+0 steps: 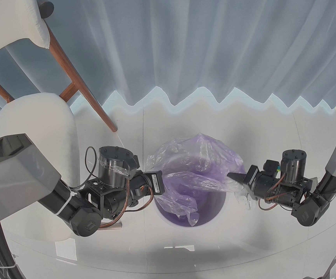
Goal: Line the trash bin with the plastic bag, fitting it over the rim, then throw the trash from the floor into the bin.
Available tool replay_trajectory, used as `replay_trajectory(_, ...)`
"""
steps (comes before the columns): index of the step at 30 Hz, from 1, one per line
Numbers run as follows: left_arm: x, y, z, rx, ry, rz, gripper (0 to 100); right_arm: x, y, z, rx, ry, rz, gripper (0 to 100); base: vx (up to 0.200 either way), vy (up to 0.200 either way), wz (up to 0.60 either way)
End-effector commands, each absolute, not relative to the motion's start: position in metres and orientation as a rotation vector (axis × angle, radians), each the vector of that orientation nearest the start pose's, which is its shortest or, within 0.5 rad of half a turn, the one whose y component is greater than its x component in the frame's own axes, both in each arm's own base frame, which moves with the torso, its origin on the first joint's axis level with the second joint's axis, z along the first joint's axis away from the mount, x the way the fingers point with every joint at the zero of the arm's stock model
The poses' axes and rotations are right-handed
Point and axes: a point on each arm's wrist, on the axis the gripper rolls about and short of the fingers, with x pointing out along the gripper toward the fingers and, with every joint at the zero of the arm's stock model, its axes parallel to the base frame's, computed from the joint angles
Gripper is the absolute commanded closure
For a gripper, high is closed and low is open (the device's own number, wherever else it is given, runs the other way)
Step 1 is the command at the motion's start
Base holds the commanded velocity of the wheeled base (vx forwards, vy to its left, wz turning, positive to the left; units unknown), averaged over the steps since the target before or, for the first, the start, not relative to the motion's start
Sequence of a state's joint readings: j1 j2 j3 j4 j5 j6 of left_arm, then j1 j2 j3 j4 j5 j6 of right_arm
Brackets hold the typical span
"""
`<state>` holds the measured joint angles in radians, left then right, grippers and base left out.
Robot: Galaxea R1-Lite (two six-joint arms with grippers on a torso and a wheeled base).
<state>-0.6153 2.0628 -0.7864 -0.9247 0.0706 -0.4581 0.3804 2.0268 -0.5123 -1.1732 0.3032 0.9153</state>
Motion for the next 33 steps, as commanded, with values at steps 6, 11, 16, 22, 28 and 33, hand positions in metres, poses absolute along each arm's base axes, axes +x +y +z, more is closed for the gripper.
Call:
replay_trajectory(6, 0.318, -0.203, 0.086, -0.373, 0.422, -0.403, 100, 0.327, 0.090, 0.079, 0.964, 0.496, 0.379, 100, 0.000, 0.000, 0.00)
replay_trajectory(11, 0.328, -0.207, 0.071, -0.390, 0.446, -0.387, 100, 0.341, 0.084, 0.069, 1.006, 0.490, 0.348, 100, 0.000, 0.000, 0.00)
replay_trajectory(16, 0.337, -0.206, 0.076, -0.442, 0.431, -0.373, 100, 0.351, 0.080, 0.063, 1.029, 0.453, 0.345, 100, 0.000, 0.000, 0.00)
replay_trajectory(22, 0.346, -0.196, 0.079, -0.453, 0.417, -0.350, 100, 0.356, 0.079, 0.053, 1.039, 0.460, 0.332, 100, 0.000, 0.000, 0.00)
replay_trajectory(28, 0.351, -0.198, 0.070, -0.452, 0.442, -0.327, 100, 0.363, 0.080, 0.037, 1.042, 0.455, 0.318, 100, 0.000, 0.000, 0.00)
replay_trajectory(33, 0.357, -0.199, 0.058, -0.443, 0.452, -0.295, 100, 0.364, 0.083, 0.024, 1.037, 0.464, 0.298, 100, 0.000, 0.000, 0.00)
